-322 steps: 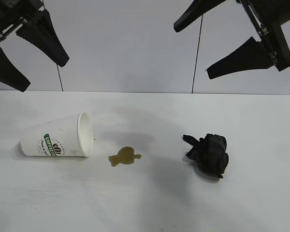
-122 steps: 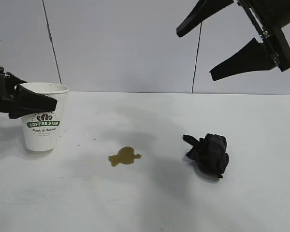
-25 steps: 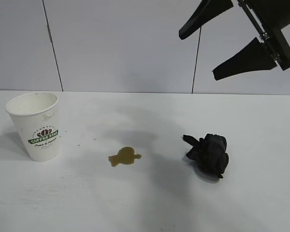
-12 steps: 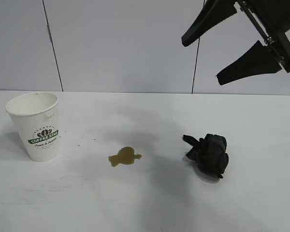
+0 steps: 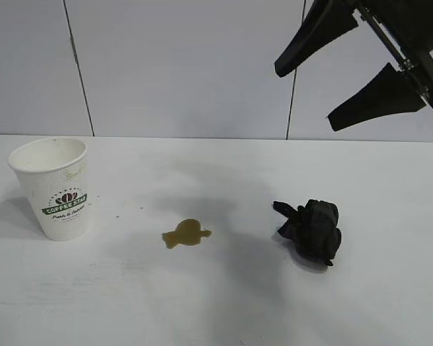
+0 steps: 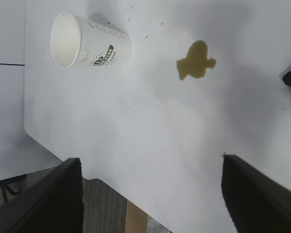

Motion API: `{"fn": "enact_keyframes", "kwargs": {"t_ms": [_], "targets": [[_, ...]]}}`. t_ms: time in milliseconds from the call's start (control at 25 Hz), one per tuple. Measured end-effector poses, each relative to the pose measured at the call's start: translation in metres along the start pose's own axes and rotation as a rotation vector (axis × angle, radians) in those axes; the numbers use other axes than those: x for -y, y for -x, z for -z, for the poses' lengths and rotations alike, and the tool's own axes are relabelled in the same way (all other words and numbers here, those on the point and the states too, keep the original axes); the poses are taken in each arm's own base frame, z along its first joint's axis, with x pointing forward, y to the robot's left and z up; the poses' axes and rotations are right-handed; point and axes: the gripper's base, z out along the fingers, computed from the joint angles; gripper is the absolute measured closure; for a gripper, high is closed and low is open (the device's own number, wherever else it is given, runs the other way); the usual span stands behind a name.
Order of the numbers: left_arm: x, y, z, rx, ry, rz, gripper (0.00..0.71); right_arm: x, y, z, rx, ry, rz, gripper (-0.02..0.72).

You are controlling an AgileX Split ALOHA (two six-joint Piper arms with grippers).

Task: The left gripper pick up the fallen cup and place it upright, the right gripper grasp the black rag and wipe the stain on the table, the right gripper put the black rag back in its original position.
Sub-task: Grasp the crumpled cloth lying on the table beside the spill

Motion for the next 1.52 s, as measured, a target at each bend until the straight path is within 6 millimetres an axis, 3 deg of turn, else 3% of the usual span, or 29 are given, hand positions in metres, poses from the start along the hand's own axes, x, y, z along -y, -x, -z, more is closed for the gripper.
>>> {"fn": "enact_keyframes", "kwargs": {"t_ms": [120, 360, 680, 800, 1200, 1520], "targets": [[-0.001, -0.012, -0.01, -0.023, 0.007, 0.019, 0.093, 0.0, 0.0, 0.0, -0.005, -0.005, 0.005, 0.16], [-0.012, -0.016, -0.014, -0.022, 0.111, 0.11, 0.093, 0.005, -0.004, 0.0, -0.041, -0.05, 0.082, 0.16], [-0.021, -0.018, -0.014, -0.02, 0.207, 0.219, 0.093, 0.025, -0.002, 0.001, -0.059, -0.26, 0.224, 0.16], [-0.021, -0.018, -0.014, -0.019, 0.201, 0.218, 0.093, 0.037, 0.003, -0.008, -0.054, -0.309, 0.198, 0.16], [-0.021, -0.018, -0.014, -0.018, 0.184, 0.211, 0.093, 0.089, 0.01, -0.071, -0.159, -0.371, 0.08, 0.16], [-0.021, -0.018, -0.014, -0.018, 0.184, 0.211, 0.093, 0.113, 0.014, -0.097, -0.125, -0.402, 0.042, 0.16]]}}
